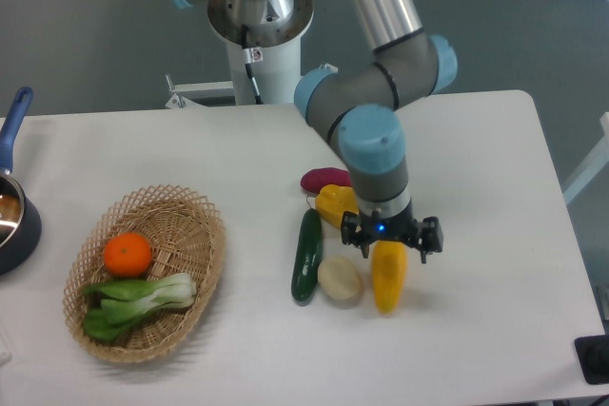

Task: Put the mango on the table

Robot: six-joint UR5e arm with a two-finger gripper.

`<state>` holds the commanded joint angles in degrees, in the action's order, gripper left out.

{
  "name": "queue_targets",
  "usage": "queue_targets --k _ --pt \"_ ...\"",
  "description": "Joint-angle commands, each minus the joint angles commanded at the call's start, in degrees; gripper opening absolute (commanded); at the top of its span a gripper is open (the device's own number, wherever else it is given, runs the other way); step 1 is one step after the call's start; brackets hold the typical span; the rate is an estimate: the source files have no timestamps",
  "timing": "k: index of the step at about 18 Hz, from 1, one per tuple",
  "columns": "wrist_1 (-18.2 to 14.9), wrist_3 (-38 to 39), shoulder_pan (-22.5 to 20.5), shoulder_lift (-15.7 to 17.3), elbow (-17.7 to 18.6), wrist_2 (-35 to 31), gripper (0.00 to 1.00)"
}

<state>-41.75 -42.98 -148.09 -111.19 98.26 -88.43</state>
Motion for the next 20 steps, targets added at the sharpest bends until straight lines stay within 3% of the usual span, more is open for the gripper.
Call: queue_targets --k 5,7,12,17,20 --pt "-0.3 -0.1 -2.6 1.2 -0.9 0.5 1.0" --pt "-1.9 -1.1 -3.4 1.3 -1.5 0.7 1.0" --pt "-13.0 -15.7 -4.8 2.9 -5.0 0.7 1.0" --pt "-24.3 -24.7 -5.8 2.6 -11.4 0.5 1.0" --pt "-27.8 -30.1 -6.5 3.0 -12.2 0.2 1.0"
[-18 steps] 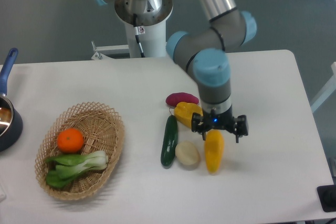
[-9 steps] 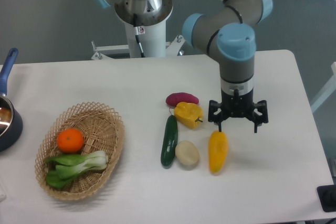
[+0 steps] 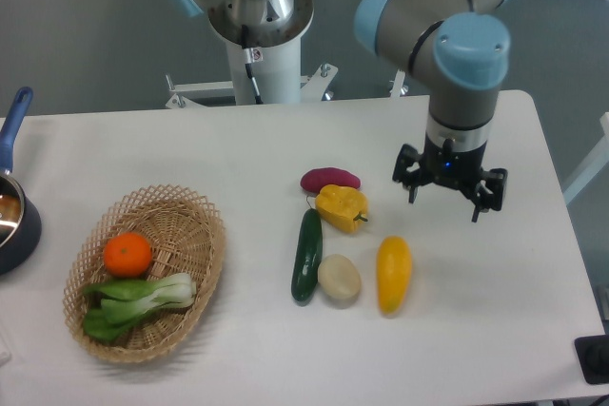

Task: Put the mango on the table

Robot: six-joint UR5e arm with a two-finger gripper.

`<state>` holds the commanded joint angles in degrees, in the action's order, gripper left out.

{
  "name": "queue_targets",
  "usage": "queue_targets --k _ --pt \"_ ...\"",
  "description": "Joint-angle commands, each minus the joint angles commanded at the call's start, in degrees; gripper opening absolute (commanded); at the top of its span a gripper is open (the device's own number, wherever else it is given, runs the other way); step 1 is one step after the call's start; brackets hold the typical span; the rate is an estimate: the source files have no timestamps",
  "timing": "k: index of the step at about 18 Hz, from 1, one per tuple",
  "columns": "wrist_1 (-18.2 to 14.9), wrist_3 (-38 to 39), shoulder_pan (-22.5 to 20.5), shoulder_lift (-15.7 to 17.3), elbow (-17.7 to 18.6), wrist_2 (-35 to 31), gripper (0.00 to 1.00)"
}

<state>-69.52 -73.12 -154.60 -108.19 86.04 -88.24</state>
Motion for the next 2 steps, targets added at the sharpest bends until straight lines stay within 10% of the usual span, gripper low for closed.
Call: queue_targets --k 2 --pt "0.3 0.0 -0.2 0.0 0.4 0.0 1.0"
